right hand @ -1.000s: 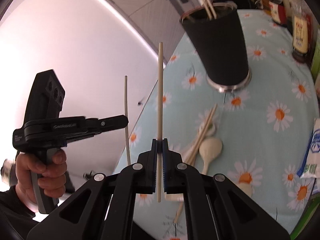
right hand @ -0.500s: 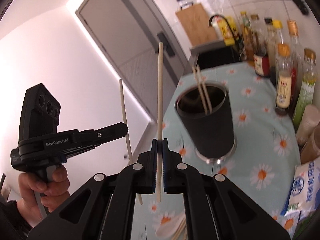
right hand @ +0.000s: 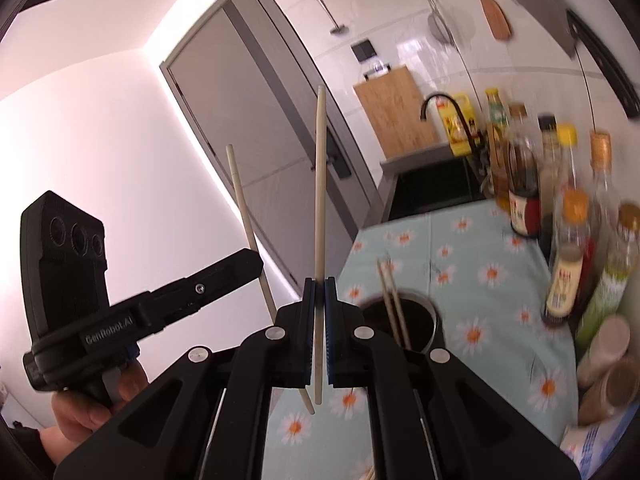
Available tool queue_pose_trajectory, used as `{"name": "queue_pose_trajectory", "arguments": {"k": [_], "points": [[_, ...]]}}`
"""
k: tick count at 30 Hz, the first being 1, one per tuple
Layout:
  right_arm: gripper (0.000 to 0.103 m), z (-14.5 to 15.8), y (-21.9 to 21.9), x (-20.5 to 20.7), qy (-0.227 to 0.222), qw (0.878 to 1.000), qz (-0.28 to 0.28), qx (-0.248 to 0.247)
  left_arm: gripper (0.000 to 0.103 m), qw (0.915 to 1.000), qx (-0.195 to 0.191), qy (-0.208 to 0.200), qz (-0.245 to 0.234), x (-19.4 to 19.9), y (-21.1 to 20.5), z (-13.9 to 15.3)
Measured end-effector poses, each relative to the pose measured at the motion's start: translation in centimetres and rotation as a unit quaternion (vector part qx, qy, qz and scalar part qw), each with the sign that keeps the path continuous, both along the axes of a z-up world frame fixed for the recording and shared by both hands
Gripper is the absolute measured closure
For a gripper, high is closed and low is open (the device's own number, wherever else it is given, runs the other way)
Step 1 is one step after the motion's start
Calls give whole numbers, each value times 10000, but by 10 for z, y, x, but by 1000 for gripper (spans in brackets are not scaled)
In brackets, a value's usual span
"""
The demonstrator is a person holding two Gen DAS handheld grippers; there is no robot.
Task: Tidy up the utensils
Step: 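Open right gripper over the black holder while left gripper drops its chopstick in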
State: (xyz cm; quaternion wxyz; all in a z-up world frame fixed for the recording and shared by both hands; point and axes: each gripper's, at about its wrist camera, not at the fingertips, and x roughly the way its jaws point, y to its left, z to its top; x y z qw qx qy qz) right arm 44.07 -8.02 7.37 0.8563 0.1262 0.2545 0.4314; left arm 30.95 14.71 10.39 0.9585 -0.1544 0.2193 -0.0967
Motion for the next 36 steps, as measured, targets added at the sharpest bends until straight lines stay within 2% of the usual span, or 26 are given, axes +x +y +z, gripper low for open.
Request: {"name": "queue_pose_trajectory", "arguments": {"k": [4, 8, 16, 21, 22, 23, 24, 25, 36], "points": [[97, -1, 5, 20, -272, 9996, -95, -36, 100, 9988, 262, -404, 83, 12, -2, 8], [97, -9, 8, 33, -483, 9986, -196, -81, 99, 9969, 532, -543, 186, 26, -4, 5], [97, -52, 12, 54, -127, 9998, -117, -76, 99, 9976, 661, -58, 209, 54, -8, -41], [97, -67, 12, 63, 89, 9999, -29, -81, 98, 9982, 510, 191, 263, 60, -4, -59], [91, -68, 11, 63, 142, 9999, -16, -80, 98, 9981, 494, 227, 278, 60, -3, -60], [85, -68, 11, 64, 211, 9998, 15, -50, 91, 9981, 489, 255, 283, 60, -3, -60], [80, -68, 8, 65, 259, 9997, -1, 22, 72, 9979, 500, 295, 304, 59, -3, -61], [80, -67, 6, 64, 265, 9996, -37, 67, 67, 9978, 474, 318, 338, 58, -1, -60], [80, -54, -11, 42, 307, 9991, -142, 273, 67, 9980, 441, 233, 381, 35, 0, -46]]}}
